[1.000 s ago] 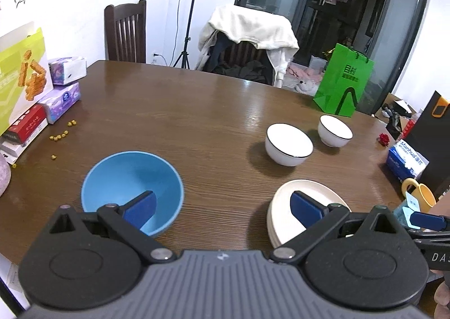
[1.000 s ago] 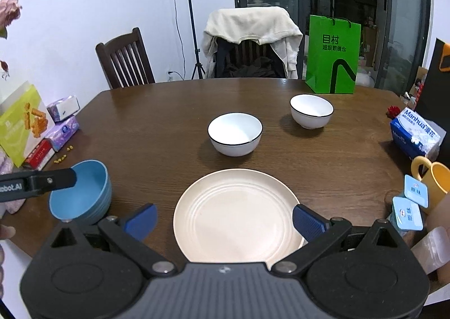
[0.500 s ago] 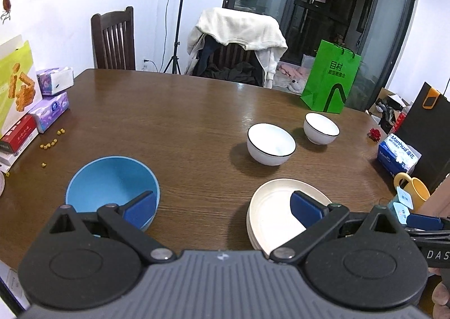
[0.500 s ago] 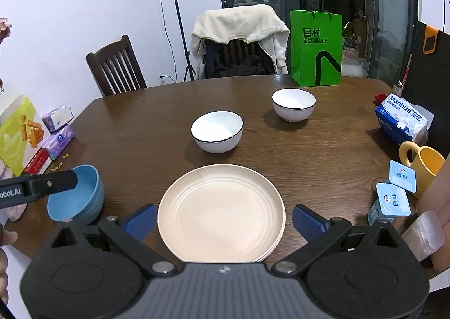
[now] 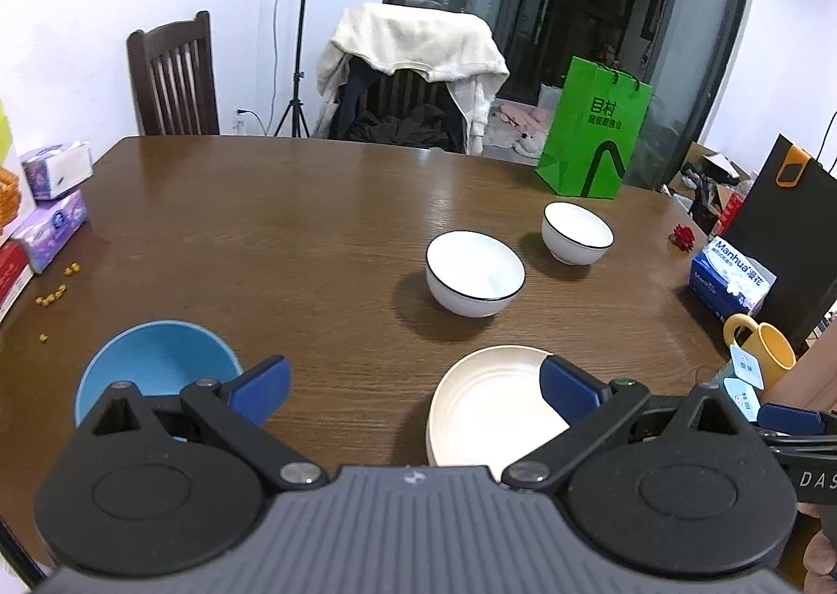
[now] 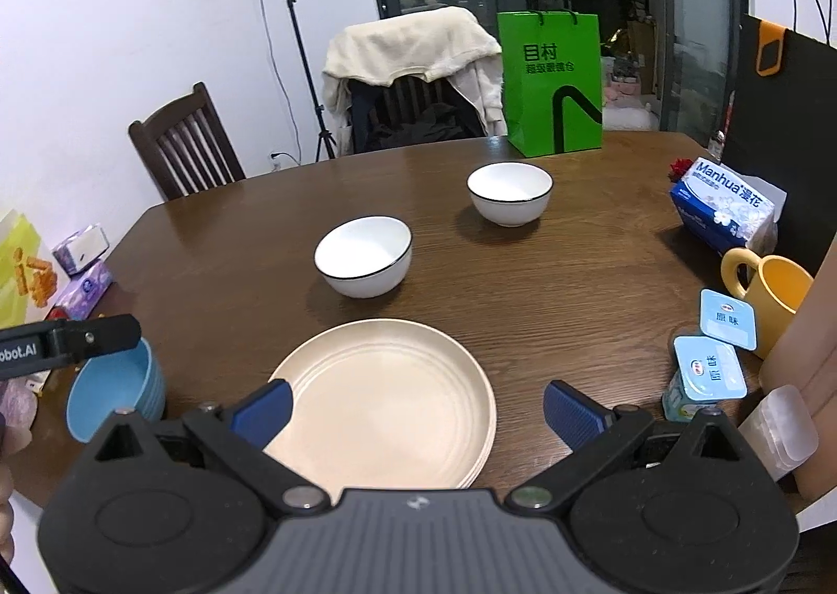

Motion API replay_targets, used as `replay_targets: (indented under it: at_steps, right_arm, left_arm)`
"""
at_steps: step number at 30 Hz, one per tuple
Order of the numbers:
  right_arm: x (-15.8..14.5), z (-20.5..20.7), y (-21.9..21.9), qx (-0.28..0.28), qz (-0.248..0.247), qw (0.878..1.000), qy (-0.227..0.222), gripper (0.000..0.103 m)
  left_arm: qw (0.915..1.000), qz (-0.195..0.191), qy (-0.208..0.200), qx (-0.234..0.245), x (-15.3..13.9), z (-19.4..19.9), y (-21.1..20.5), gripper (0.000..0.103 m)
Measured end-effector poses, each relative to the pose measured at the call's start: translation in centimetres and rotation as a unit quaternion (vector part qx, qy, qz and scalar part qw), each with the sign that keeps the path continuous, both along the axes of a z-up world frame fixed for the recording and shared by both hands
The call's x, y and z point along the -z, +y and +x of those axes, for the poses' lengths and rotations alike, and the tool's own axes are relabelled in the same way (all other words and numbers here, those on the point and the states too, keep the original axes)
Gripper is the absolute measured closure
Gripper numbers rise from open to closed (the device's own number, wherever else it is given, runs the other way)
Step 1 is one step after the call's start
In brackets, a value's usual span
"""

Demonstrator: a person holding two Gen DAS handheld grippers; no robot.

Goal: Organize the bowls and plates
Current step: 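Withdraw both grippers from the blue bowl toward the white bowls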

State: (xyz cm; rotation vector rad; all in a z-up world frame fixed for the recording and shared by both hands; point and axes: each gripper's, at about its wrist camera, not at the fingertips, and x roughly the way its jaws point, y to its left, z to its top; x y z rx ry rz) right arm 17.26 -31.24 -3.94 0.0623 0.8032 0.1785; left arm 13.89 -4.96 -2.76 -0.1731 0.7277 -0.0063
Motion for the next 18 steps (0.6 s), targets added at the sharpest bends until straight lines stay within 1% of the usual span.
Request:
replay_targets:
  at_steps: [8, 18]
  right_arm:
    - [0.9, 2.4, -0.9, 0.017, 0.011, 0.999, 0.028, 0.001]
    - [1.6, 5.7, -0.1, 0.021, 0.012, 0.999, 0.048, 0.001]
  left_arm:
    - [0.9999, 0.001, 0.011, 0.011, 0.1, 2.7, -0.3, 0.0]
    - [0.9996, -0.002, 0.026, 0.013, 0.4, 6.4, 0.3, 0.0]
